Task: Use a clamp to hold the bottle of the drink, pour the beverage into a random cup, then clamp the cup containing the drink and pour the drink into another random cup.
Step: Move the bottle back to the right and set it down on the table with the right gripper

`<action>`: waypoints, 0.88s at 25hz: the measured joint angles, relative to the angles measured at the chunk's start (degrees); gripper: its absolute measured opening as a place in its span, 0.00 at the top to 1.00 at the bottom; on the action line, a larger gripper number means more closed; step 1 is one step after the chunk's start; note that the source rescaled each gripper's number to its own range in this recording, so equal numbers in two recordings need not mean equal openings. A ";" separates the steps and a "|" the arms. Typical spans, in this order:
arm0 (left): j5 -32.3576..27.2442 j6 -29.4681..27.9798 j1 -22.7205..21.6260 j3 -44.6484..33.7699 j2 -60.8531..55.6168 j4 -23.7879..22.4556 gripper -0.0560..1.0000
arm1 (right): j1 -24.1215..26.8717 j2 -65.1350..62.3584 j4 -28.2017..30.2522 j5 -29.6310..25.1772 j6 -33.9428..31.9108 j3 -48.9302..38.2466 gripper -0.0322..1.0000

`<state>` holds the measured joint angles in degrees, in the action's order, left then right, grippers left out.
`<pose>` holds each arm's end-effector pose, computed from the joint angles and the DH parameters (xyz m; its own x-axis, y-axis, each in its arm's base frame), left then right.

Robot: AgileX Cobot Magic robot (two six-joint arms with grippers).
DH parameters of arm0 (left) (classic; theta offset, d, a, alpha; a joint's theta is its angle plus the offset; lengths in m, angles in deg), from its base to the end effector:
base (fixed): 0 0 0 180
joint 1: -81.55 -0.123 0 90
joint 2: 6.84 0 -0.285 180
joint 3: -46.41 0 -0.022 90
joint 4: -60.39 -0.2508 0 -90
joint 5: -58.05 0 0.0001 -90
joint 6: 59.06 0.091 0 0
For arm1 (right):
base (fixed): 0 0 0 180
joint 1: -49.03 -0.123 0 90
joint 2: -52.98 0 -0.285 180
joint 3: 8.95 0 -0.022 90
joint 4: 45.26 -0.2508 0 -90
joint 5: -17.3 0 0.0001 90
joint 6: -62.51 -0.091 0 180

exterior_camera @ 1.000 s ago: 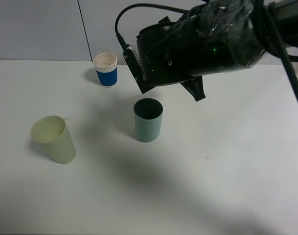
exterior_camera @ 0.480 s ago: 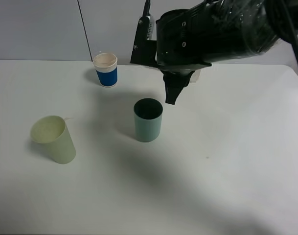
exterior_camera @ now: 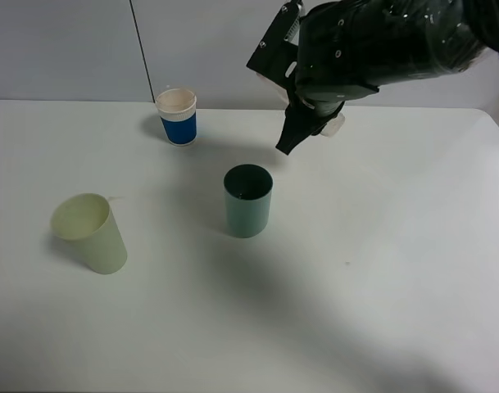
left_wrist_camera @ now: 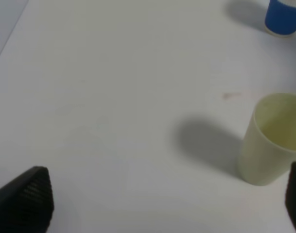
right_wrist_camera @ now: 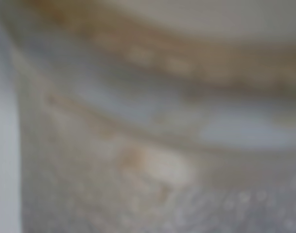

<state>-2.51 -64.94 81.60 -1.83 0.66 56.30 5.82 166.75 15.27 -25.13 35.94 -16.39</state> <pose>-0.0062 0.0057 0.2793 -0.4374 -0.0669 -0.8968 -0.0845 0.9959 -0.0331 0.3154 0.2229 0.2120 -0.4030 -0.8653 -0.2981 -0.5427 0.4883 -0.6834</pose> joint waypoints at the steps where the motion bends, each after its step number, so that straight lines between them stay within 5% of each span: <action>1: 0.00 0.00 0.00 0.00 0.00 0.00 0.11 | 0.66 0.00 -0.18 0.66 -0.94 0.00 0.97; 13: 0.00 0.00 0.00 0.00 0.00 0.00 0.11 | 8.42 0.00 -2.53 9.66 -8.65 0.00 0.97; 22: 0.00 0.00 0.00 0.00 0.00 0.00 0.11 | 15.02 -0.23 -7.12 22.25 -9.41 -4.85 0.97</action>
<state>-2.51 -64.94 81.60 -1.83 0.66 56.30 20.84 166.51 8.14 -2.88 26.53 -21.23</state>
